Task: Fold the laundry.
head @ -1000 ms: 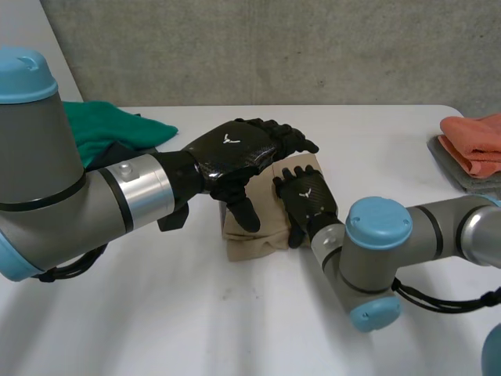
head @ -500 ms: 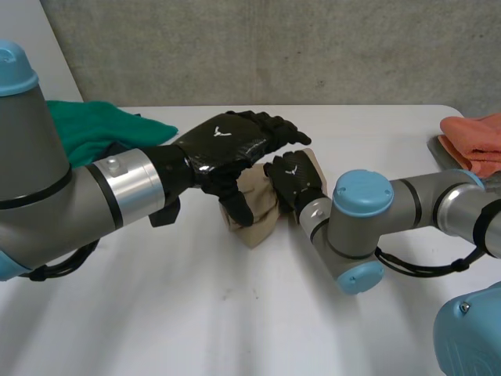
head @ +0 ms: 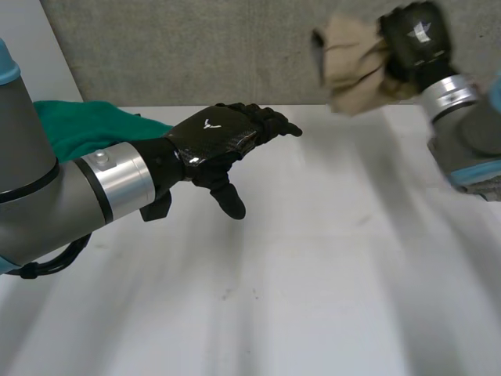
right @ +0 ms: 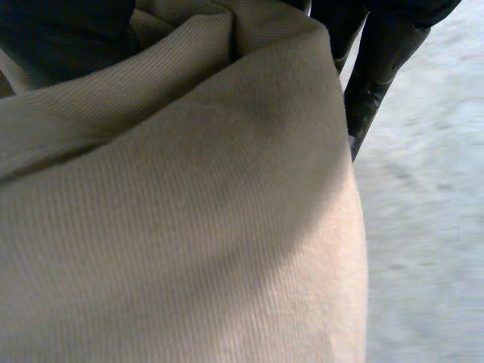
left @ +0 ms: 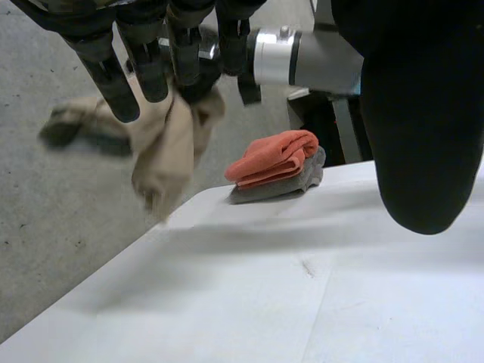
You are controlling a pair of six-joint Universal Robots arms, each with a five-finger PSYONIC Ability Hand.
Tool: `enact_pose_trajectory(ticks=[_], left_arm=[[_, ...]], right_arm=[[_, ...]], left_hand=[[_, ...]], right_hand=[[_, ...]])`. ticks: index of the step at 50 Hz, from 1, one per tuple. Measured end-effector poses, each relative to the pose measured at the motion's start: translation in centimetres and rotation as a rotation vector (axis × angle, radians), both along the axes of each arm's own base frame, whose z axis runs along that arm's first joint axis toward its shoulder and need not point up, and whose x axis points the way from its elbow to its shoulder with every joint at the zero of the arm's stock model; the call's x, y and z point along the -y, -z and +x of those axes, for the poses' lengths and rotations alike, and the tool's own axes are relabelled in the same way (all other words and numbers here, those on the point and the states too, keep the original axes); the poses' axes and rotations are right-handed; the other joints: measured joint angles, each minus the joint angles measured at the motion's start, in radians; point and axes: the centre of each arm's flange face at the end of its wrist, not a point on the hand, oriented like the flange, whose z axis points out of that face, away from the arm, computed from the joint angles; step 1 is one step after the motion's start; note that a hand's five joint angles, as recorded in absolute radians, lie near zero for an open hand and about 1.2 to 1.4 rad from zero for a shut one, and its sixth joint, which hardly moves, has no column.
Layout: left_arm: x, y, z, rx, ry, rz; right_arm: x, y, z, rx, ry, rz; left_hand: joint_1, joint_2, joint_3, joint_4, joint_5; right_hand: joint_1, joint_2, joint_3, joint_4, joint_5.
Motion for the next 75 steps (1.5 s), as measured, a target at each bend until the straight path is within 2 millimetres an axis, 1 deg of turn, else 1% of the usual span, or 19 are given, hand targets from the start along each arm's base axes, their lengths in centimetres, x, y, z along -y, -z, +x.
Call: enact_pose_trajectory(ticks=[4, 5, 9, 11, 16, 22, 24, 28, 29, 34, 42, 45, 46, 47, 49, 58, 65, 69, 75], left_arm=[[0.0, 0.0, 0.1, 0.001, -0.002, 0.002], [0.0, 0.1, 0.1, 0.001, -0.003, 0.002], [0.0, 0.1, 0.1, 0.002, -0.003, 0.004], [0.0, 0.2, 0.1, 0.002, -0.003, 0.005], [0.0, 0.2, 0.1, 0.002, -0.003, 0.005], [0.1, 0.2, 0.1, 0.003, -0.004, 0.006], [0.1, 0.2, 0.1, 0.003, -0.005, 0.006], [0.1, 0.3, 0.1, 0.003, -0.005, 0.006], [0.1, 0.3, 0.1, 0.003, -0.005, 0.006], [0.1, 0.3, 0.1, 0.004, -0.005, 0.008], [0.1, 0.4, 0.1, 0.004, -0.004, 0.009], [0.1, 0.4, 0.1, 0.005, -0.004, 0.011], [0.1, 0.4, 0.1, 0.005, -0.004, 0.011], [0.1, 0.4, 0.1, 0.005, -0.004, 0.011], [0.1, 0.4, 0.1, 0.005, -0.004, 0.012], [0.1, 0.4, 0.1, 0.005, -0.005, 0.011], [0.1, 0.4, 0.1, 0.005, -0.004, 0.012], [0.0, 0.4, 0.1, 0.005, -0.003, 0.012], [0.0, 0.4, 0.1, 0.005, -0.003, 0.011]], right_arm=[[2.9, -2.1, -5.8, 0.017, 0.019, -0.069], [3.1, -2.1, -6.2, 0.017, 0.018, -0.071], [5.3, -1.9, -12.3, 0.017, 0.006, -0.054], [5.8, -1.5, -14.0, 0.013, 0.005, -0.044], [7.5, 1.0, -20.2, -0.002, 0.029, -0.005], [8.5, 4.6, -24.6, -0.007, 0.061, 0.033], [8.8, 6.8, -26.5, -0.007, 0.073, 0.060], [8.8, 9.8, -28.8, -0.006, 0.091, 0.102], [8.8, 9.8, -28.8, -0.006, 0.091, 0.102], [8.1, 12.7, -31.2, -0.003, 0.109, 0.161], [7.7, 13.9, -31.6, -0.004, 0.102, 0.195], [7.7, 13.8, -31.6, -0.002, 0.102, 0.199], [7.7, 13.8, -31.6, -0.002, 0.102, 0.199], [7.8, 13.7, -31.6, 0.001, 0.104, 0.200], [7.8, 13.5, -31.6, 0.008, 0.111, 0.206], [7.2, 12.0, -31.7, 0.081, 0.211, 0.282], [4.9, 10.7, -31.5, 0.050, 0.321, 0.349], [3.2, 10.1, -32.6, -0.006, 0.423, 0.368], [1.0, 7.2, -36.7, -0.112, 0.694, 0.307]], left_hand=[[-0.001, 0.000, 0.000, 0.000, 0.000], [-0.001, 0.000, 0.000, 0.000, 0.000], [-0.001, 0.000, 0.000, 0.000, 0.000], [-0.001, 0.000, 0.000, 0.000, 0.000], [-0.001, 0.000, 0.000, 0.000, 0.000], [-0.001, 0.000, 0.000, 0.000, 0.000], [-0.001, 0.000, 0.000, 0.000, 0.000], [-0.001, 0.000, 0.000, 0.000, 0.000], [-0.001, 0.000, 0.000, 0.000, 0.000], [-0.001, 0.000, 0.000, 0.000, 0.000], [-0.001, 0.000, 0.000, 0.000, 0.000], [-0.001, 0.000, 0.000, 0.000, 0.000], [-0.001, 0.000, 0.000, 0.000, 0.000], [-0.001, 0.000, 0.000, 0.000, 0.000], [-0.001, 0.000, 0.000, 0.000, 0.000], [-0.001, 0.000, 0.000, 0.000, 0.000], [-0.001, 0.000, 0.000, 0.000, 0.000], [-0.001, 0.000, 0.000, 0.000, 0.000], [-0.001, 0.000, 0.000, 0.000, 0.000]], right_hand=[[0.000, 0.000, 0.006, 0.005, 0.000], [0.000, 0.000, 0.006, 0.005, 0.000], [0.000, 0.000, 0.009, 0.008, 0.000], [0.000, 0.000, 0.009, 0.008, 0.000], [0.014, 0.011, 0.009, 0.008, 0.000], [0.021, 0.011, 0.009, 0.008, 0.000], [0.021, 0.011, 0.009, 0.008, 0.000], [0.021, 0.011, 0.009, 0.008, 0.000], [0.021, 0.011, 0.009, 0.008, 0.000], [0.021, 0.011, 0.009, 0.008, 0.000], [0.021, 0.011, 0.013, 0.010, 0.000], [-0.499, -0.607, -0.576, -0.575, -0.544], [-0.499, -0.607, -0.576, -0.575, -0.544], [-0.605, -0.767, -0.750, -0.751, -0.673], [-0.664, -0.920, -0.898, -0.915, -0.758], [-0.667, -0.944, -0.935, -0.941, -0.816], [-0.667, -0.944, -0.935, -0.941, -0.826], [-0.667, -0.944, -0.935, -0.941, -0.826], [-0.667, -0.944, -0.935, -0.941, -0.831]])
